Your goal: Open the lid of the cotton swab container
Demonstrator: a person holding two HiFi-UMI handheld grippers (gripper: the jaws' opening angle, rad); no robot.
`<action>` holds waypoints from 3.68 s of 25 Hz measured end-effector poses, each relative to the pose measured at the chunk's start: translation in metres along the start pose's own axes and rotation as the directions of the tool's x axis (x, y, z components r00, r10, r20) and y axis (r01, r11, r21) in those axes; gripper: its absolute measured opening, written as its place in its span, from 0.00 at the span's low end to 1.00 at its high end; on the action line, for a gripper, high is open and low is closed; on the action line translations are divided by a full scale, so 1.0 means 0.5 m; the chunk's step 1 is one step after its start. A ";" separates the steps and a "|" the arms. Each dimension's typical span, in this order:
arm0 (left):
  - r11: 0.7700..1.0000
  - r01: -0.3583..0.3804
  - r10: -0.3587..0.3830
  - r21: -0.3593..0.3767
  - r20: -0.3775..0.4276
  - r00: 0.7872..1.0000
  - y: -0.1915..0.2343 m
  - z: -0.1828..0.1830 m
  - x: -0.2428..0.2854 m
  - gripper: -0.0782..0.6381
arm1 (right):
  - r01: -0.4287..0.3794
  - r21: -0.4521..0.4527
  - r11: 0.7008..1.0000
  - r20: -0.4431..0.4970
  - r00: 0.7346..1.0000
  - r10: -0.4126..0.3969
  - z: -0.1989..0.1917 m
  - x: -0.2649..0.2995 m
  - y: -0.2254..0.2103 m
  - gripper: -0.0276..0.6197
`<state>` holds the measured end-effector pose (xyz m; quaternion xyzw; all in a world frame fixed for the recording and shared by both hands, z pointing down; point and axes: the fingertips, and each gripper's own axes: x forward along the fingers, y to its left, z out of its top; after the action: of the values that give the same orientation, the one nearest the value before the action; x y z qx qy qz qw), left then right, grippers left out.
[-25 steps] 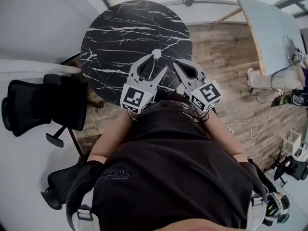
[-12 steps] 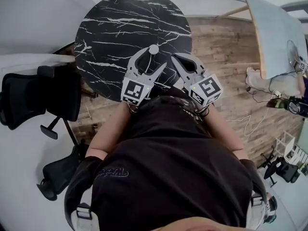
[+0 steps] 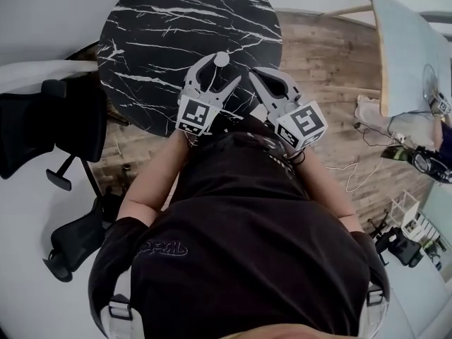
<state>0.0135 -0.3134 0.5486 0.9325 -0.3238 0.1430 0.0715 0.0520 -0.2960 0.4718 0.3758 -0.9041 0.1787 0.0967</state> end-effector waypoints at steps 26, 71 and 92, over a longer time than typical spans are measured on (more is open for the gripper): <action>0.996 -0.085 0.079 -0.015 -0.245 0.966 0.074 -0.304 0.128 0.58 | -0.039 0.018 0.999 -0.082 0.996 0.040 -0.031 0.025 -0.058 0.08; 0.994 -0.107 0.101 0.008 -0.400 0.911 0.083 -0.462 0.191 0.51 | -0.050 0.043 0.998 -0.124 0.991 0.055 -0.065 0.016 -0.092 0.08; 0.998 -0.065 0.066 0.017 -0.395 0.916 0.080 -0.426 0.187 0.49 | -0.044 0.051 0.998 -0.088 0.995 0.049 -0.046 0.023 -0.081 0.08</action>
<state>0.0115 -0.3509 0.7816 0.8733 -0.3336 0.3310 0.1289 0.0738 -0.3209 0.5068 0.3486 -0.9028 0.2196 0.1236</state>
